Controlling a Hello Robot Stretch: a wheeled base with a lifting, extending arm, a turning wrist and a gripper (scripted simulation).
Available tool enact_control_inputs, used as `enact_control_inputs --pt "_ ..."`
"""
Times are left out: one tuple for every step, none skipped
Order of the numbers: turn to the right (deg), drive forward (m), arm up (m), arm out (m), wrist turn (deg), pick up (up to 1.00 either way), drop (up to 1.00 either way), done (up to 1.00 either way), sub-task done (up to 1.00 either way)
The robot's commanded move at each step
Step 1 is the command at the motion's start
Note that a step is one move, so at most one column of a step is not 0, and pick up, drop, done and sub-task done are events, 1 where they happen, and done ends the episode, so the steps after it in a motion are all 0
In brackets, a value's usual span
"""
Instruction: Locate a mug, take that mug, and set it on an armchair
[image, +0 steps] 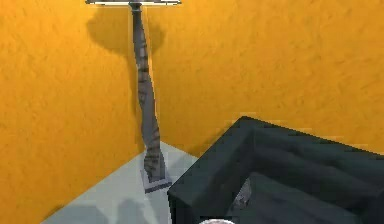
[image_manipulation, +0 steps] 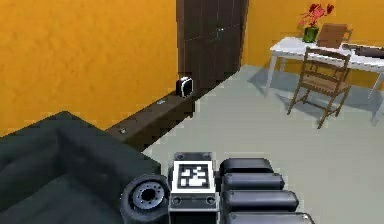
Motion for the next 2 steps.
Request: enact_control_inputs --pt "24.0 0.0 0.0 0.0 0.0 0.0 0.0 0.0 0.0" --pt "-45.0 0.0 0.0 0.0 0.0 0.0 0.0 0.0 0.0"
